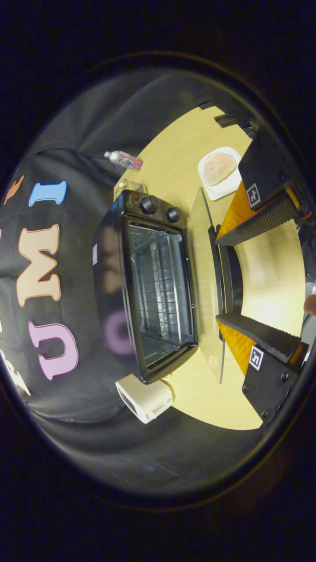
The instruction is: Open the toaster oven, put the food inside, and close the toaster oven door.
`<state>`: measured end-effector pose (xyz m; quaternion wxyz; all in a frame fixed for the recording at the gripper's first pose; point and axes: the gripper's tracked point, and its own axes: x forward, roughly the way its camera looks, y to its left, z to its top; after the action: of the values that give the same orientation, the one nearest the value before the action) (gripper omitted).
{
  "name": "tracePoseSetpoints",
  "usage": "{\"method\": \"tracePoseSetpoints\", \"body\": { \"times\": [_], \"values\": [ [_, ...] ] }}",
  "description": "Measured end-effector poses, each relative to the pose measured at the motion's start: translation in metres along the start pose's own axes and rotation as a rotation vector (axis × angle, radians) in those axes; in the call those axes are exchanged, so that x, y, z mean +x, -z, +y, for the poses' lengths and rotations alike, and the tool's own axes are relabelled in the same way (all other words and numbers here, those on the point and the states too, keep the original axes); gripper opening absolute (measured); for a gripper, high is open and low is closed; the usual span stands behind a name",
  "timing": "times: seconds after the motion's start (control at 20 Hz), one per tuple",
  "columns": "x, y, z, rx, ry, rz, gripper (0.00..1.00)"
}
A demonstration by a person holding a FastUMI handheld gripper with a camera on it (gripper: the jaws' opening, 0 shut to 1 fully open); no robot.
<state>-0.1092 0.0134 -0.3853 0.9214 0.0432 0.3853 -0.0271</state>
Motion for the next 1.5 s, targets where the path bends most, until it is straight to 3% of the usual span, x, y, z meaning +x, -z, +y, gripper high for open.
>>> {"method": "tracePoseSetpoints", "body": {
  "times": [0.35,0.75,1.05,1.2,1.5],
  "values": [
    [0.026,0.072,0.001,-0.173,0.066,0.127,0.98],
    [0.038,0.093,0.017,-0.124,0.04,0.148,0.98],
    [0.022,0.091,0.017,-0.144,0.02,0.162,0.99],
    [0.004,0.065,-0.018,-0.128,0.089,0.101,1.0],
    [0.003,0.017,-0.141,-0.032,0.323,0.038,1.0]
  ]
}}
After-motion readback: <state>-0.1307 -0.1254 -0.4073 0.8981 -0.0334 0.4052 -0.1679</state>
